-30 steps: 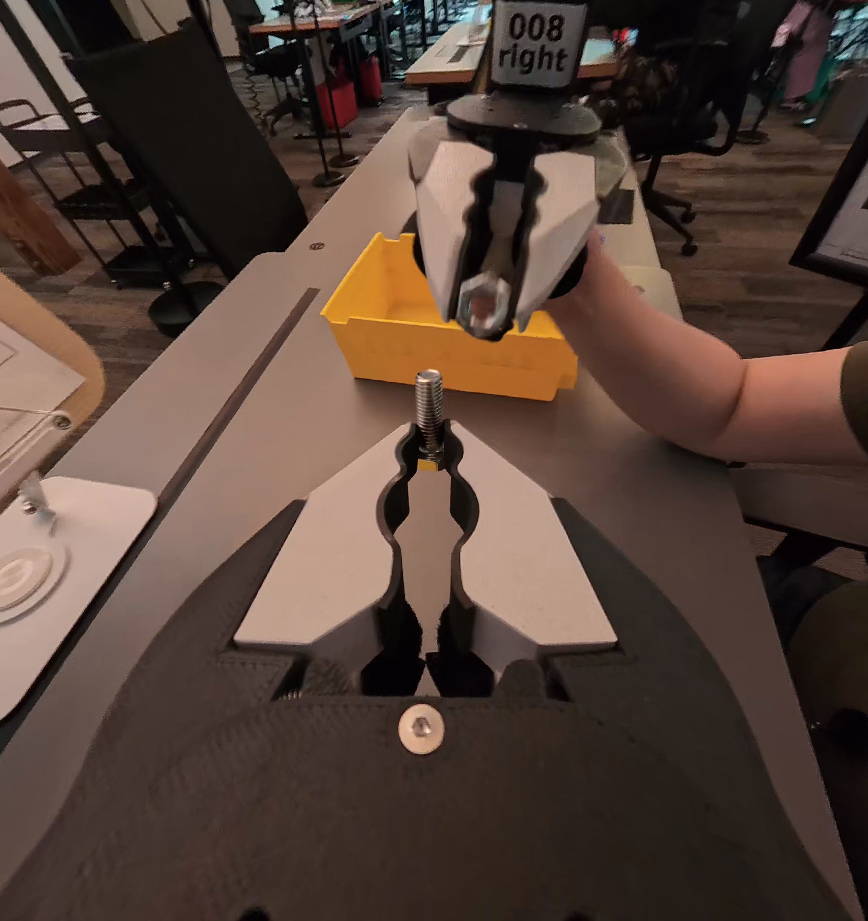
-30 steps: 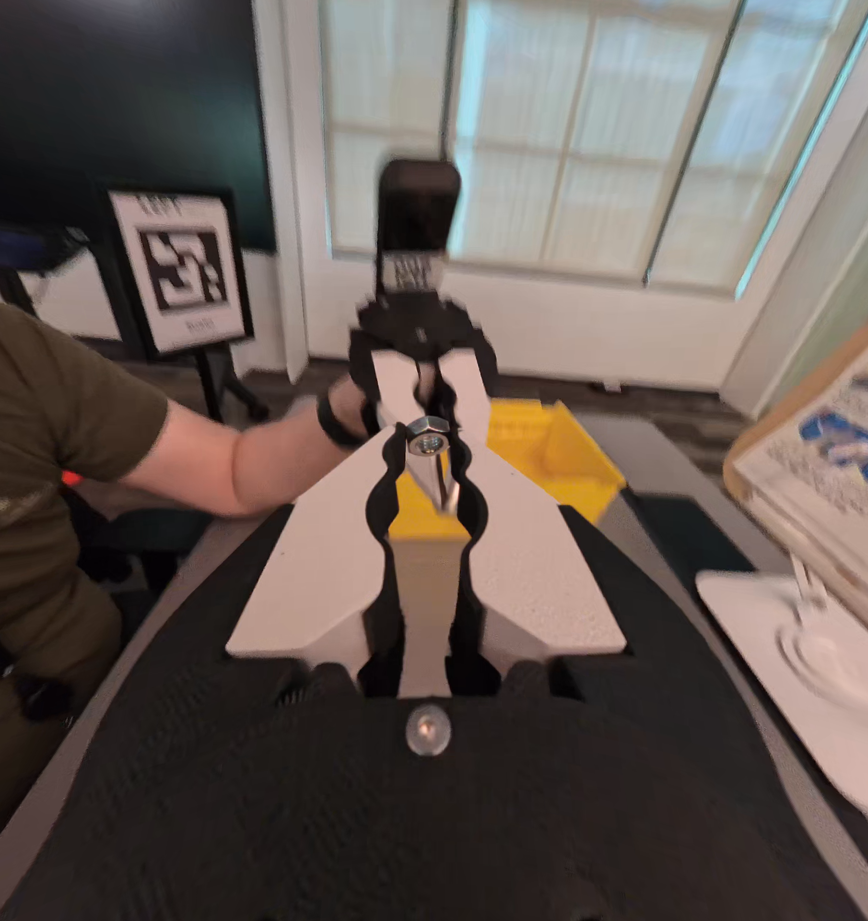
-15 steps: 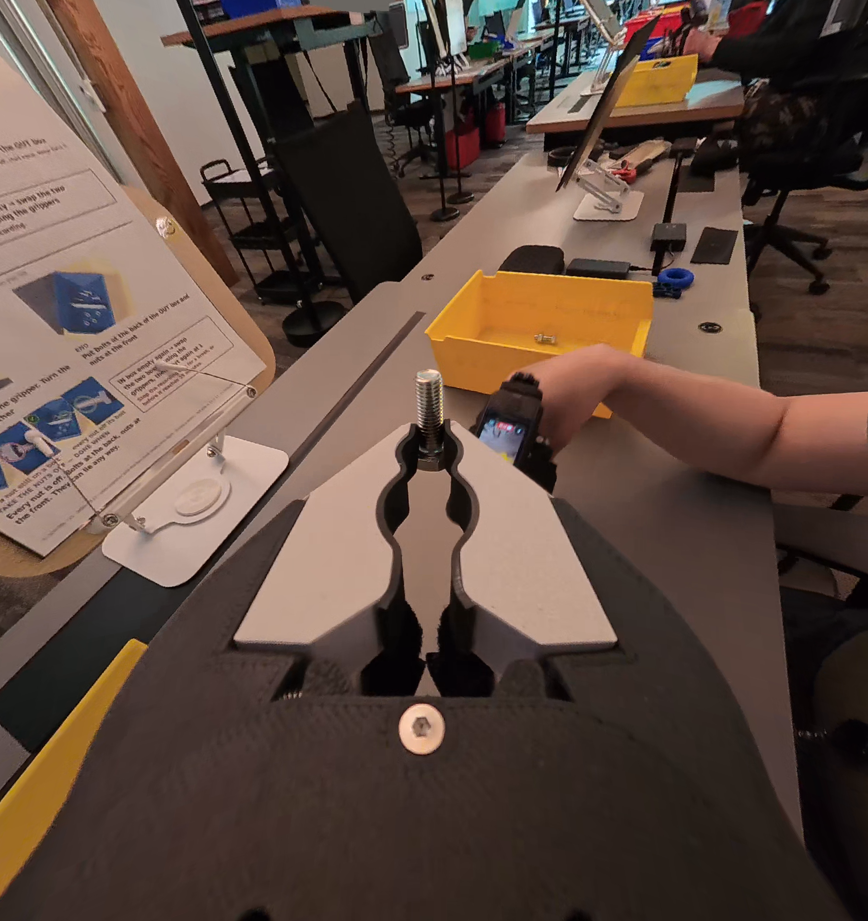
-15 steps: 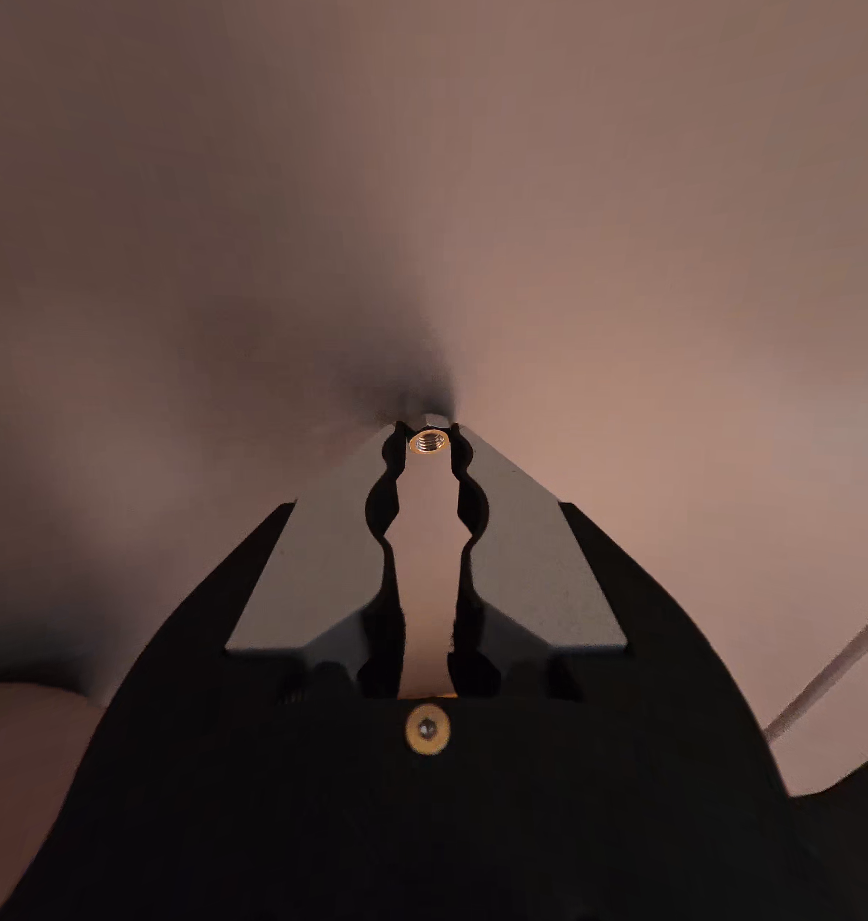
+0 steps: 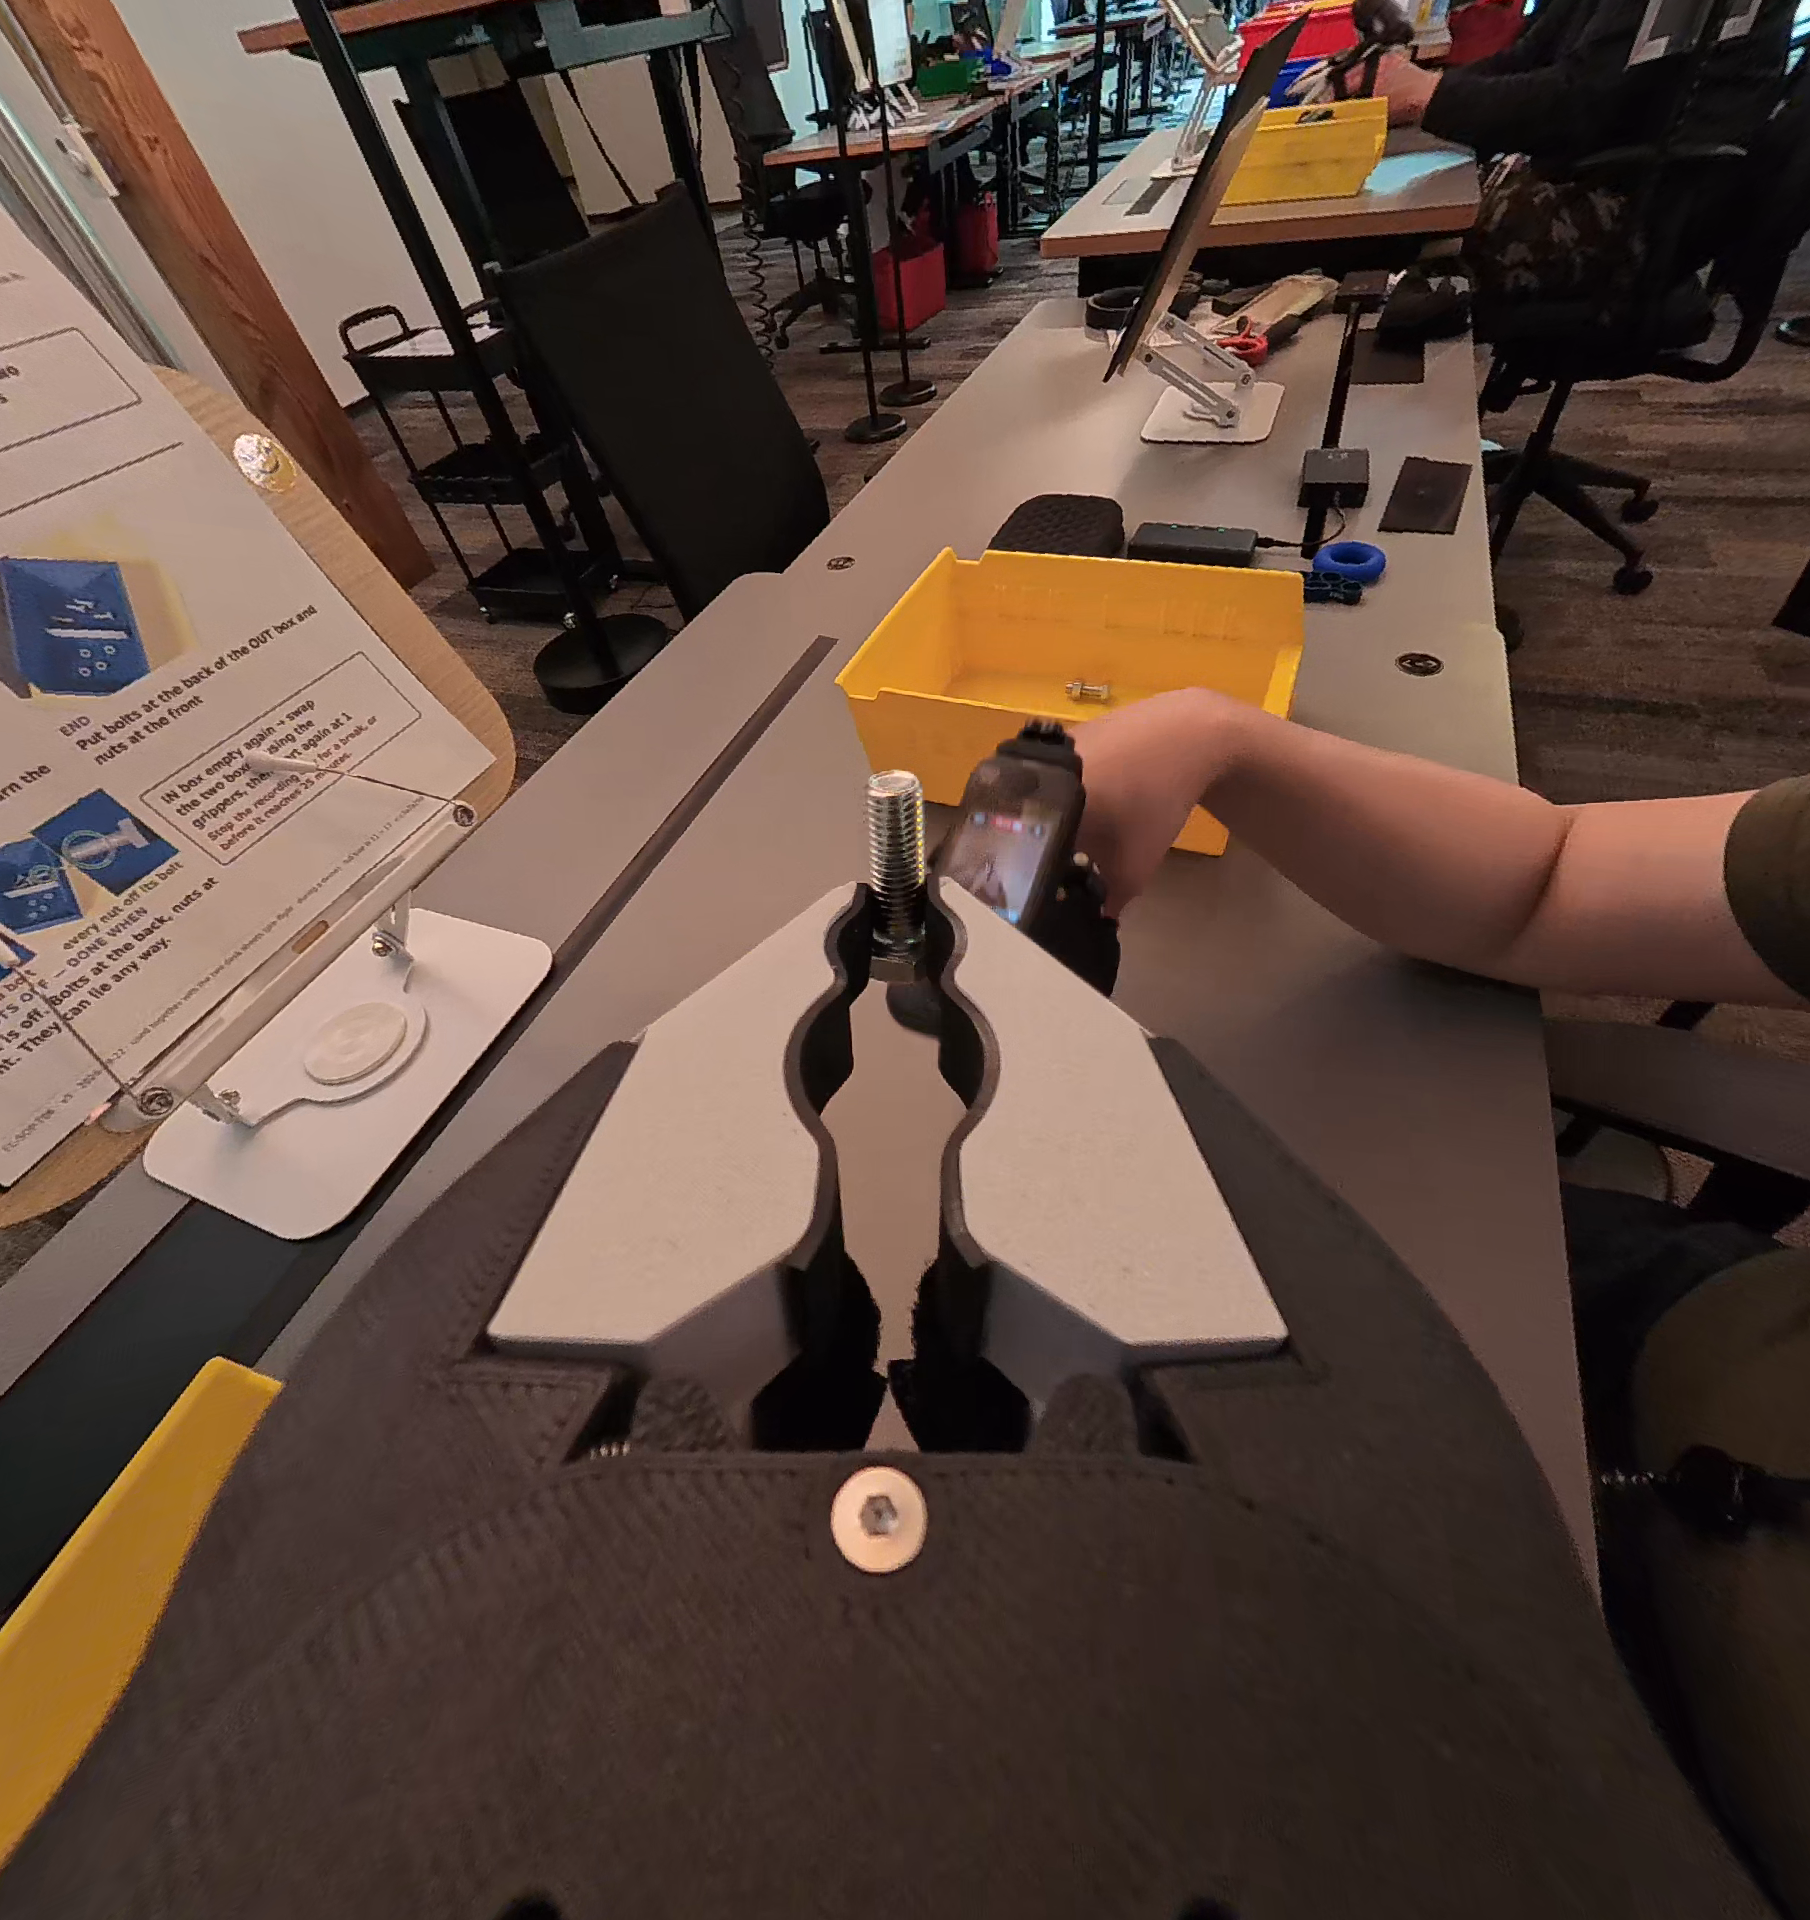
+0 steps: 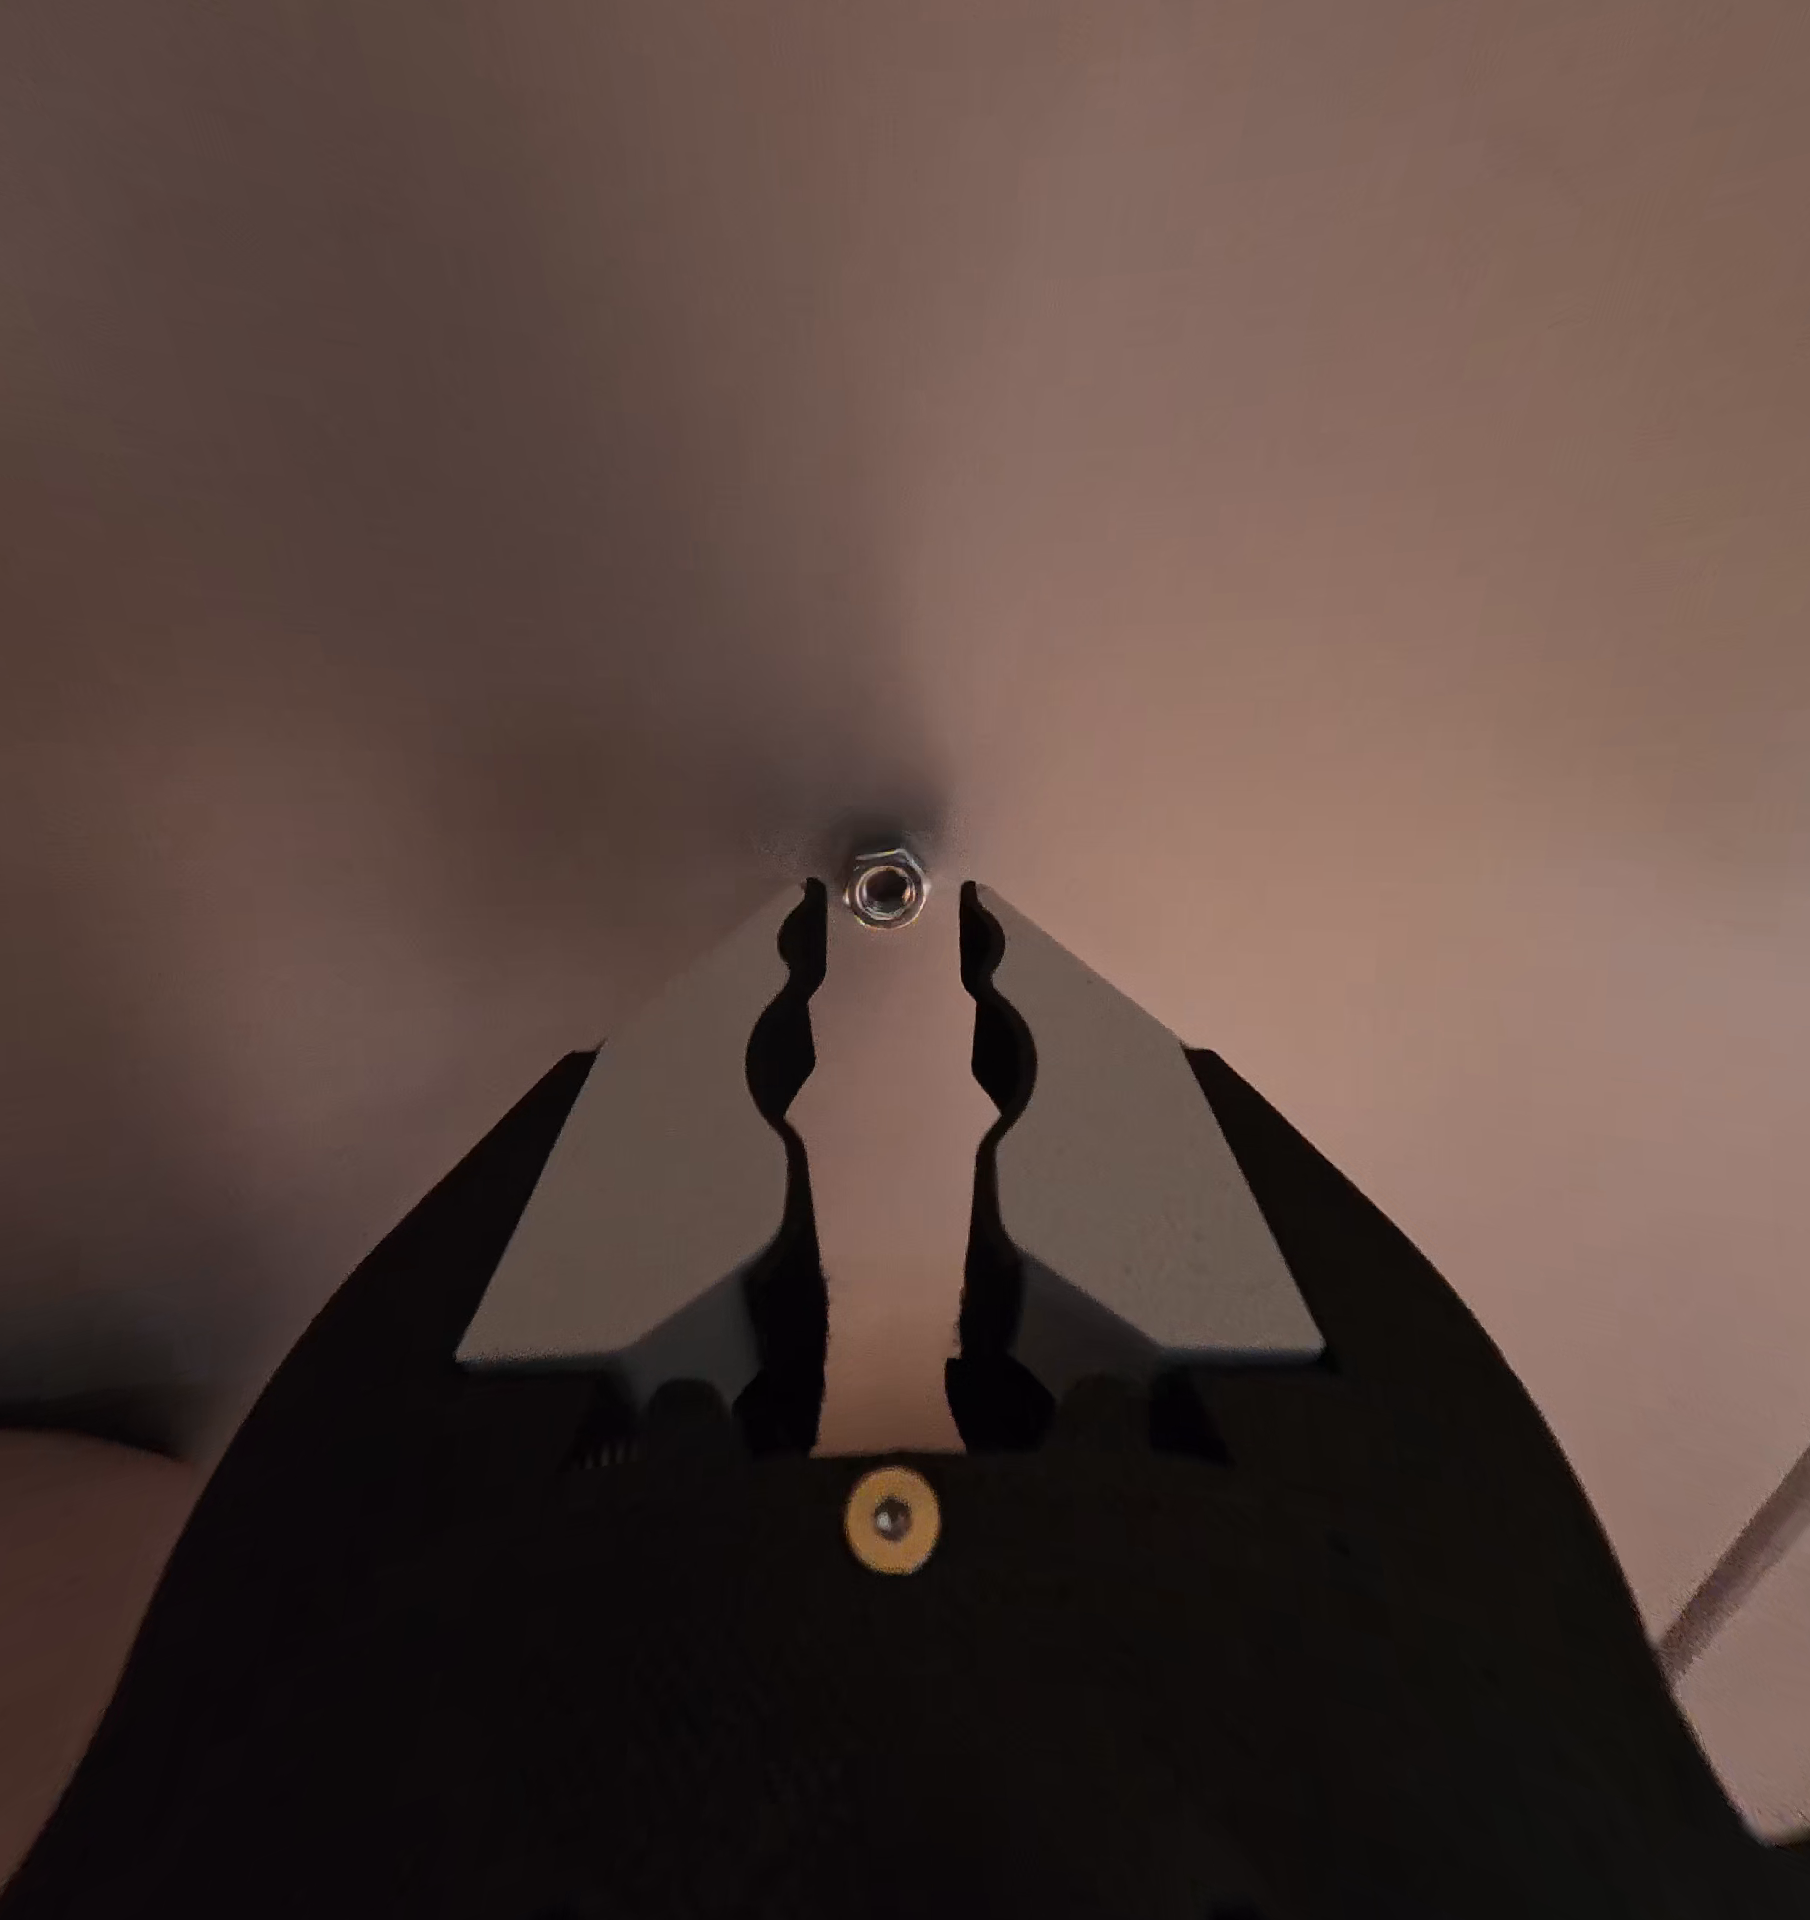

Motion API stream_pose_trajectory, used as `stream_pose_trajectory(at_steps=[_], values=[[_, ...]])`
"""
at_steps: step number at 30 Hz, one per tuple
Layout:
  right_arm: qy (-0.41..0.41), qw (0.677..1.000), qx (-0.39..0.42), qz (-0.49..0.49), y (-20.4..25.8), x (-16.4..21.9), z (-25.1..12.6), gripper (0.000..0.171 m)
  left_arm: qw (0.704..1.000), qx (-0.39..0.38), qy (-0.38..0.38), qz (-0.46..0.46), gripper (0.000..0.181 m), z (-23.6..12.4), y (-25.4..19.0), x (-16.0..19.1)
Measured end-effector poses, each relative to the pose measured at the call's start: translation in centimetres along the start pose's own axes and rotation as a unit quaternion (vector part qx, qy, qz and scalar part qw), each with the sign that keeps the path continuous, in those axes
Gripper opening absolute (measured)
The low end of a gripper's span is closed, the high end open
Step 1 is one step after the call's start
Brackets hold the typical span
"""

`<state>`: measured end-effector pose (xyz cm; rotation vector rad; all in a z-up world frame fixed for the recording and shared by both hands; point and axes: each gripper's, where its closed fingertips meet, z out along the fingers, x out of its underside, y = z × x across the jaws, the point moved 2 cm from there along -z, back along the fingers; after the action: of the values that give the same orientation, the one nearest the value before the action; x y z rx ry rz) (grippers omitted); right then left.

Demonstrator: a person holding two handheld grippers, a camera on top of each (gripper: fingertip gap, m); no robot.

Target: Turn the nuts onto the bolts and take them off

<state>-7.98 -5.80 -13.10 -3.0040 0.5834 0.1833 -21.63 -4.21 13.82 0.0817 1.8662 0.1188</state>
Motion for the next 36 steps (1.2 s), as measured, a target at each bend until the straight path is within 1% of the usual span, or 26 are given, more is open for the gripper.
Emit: stream_pose_trajectory(at_steps=[1, 3, 4, 7, 9, 11, 13, 22, 33, 36], values=[[-0.028, 1.0, 0.003, -0.005, -0.1, -0.4, -0.8, 0.025, 1.0, 0.003, -0.001, 0.0, 0.007, -0.1, -0.1, 0.0], [-0.079, 0.996, 0.003, -0.028, 0.1, -1.0, -2.0, 0.025, 1.0, 0.004, -0.002, 0.0, 0.007, -0.2, -0.1, -0.1], [-0.091, 0.995, 0.005, -0.044, 0.1, -0.9, -2.2, 0.025, 1.0, 0.003, -0.002, 0.0, 0.007, -0.2, 0.0, -0.1], [-0.102, 0.991, -0.003, -0.087, 0.5, -0.1, -1.9, 0.025, 1.0, 0.005, 0.0, 0.0, 0.007, -0.2, 0.0, 0.1], [-0.115, 0.99, -0.002, -0.079, 0.0, -0.1, -1.7, 0.025, 1.0, 0.004, 0.002, -0.004, 0.007, -0.1, 0.1, 0.1], [-0.105, 0.993, -0.022, -0.038, -0.3, 0.2, -1.3, 0.028, 1.0, 0.006, 0.004, -0.008, 0.007, 0.0, 0.1, 0.2], [-0.096, 0.995, -0.033, -0.02, -0.3, 0.4, -1.0, 0.028, 1.0, 0.008, 0.005, -0.007, 0.007, 0.1, 0.0, 0.2], [-0.065, 0.997, -0.043, -0.02, 0.2, 0.2, 0.4, 0.028, 1.0, 0.009, 0.007, -0.006, 0.007, 0.2, 0.0, 0.3], [-0.058, 0.997, -0.047, -0.023, 0.1, 0.6, 1.0, 0.016, 1.0, 0.007, 0.006, -0.003, 0.007, 0.0, 0.0, 0.2], [-0.059, 0.997, -0.048, -0.024, 0.1, 0.6, 1.1, 0.016, 1.0, 0.008, 0.009, -0.002, 0.007, 0.0, -0.1, 0.3]])
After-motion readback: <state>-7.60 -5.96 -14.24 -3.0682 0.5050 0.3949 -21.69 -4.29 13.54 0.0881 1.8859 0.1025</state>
